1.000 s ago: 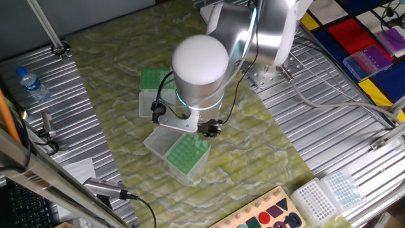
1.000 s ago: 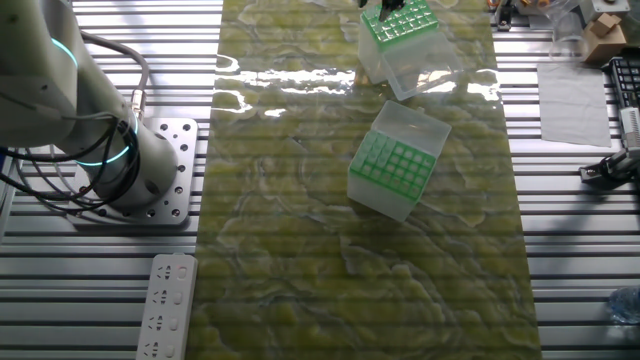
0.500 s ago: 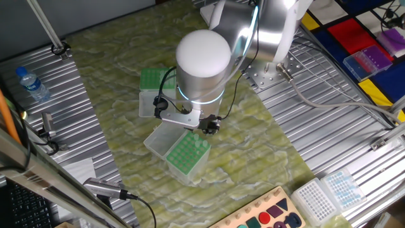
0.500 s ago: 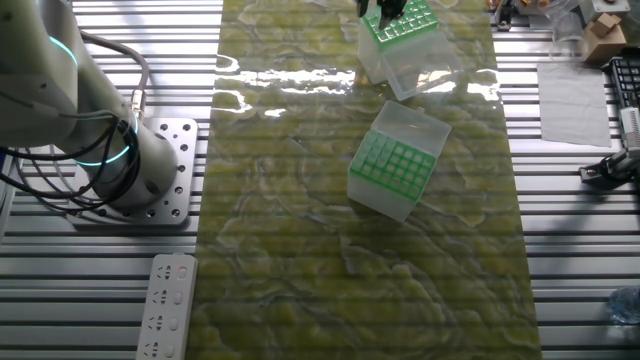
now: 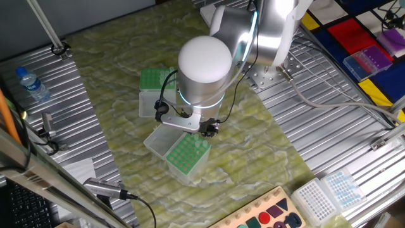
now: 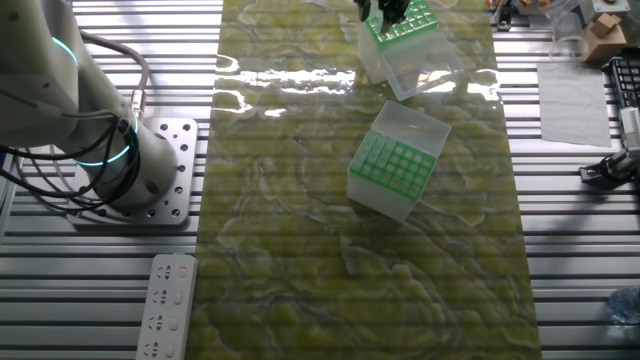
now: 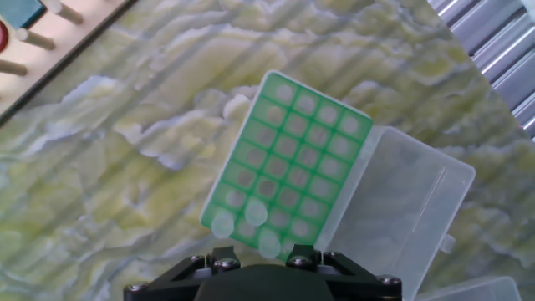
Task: Transfer all large pipette tips from one holder to another
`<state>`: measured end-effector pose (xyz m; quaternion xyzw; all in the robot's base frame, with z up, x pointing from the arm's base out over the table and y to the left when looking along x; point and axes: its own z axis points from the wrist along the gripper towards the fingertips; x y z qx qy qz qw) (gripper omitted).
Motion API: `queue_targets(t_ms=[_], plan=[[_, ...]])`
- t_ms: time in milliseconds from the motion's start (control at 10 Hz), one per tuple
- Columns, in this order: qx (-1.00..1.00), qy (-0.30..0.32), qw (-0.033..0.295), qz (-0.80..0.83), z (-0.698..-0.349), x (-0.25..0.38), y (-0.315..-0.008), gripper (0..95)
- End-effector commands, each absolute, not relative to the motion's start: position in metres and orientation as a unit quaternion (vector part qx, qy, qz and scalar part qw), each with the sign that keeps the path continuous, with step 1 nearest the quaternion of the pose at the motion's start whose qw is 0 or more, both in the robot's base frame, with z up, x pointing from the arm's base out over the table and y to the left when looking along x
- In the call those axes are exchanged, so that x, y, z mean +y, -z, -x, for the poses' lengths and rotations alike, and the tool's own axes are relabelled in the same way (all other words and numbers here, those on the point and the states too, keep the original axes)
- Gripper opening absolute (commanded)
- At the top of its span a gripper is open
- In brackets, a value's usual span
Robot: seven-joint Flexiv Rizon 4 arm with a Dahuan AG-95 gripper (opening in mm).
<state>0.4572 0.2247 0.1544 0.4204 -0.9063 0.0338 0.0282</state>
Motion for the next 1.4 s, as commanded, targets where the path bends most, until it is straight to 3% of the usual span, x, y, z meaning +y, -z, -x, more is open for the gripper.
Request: queue_targets(t_ms=[100, 200, 300, 500, 600, 1000, 1400], plan=[[-0.906, -0.035, 0.026, -0.420, -0.461, 0.225, -0.151, 38.0], [-0.906, -0.035, 0.026, -0.420, -0.463, 0.225, -0.150, 38.0], [-0.906, -0.035, 0.025, -0.421, -0.464, 0.226, -0.149, 19.0], [-0.907, -0.035, 0.023, -0.418, -0.465, 0.226, -0.147, 19.0], [-0.908, -0.035, 0.023, -0.416, -0.465, 0.226, -0.146, 0.0], [-0.912, -0.029, 0.020, -0.408, -0.465, 0.226, -0.148, 0.0], [-0.918, -0.021, 0.029, -0.395, -0.472, 0.229, -0.187, 0.0]])
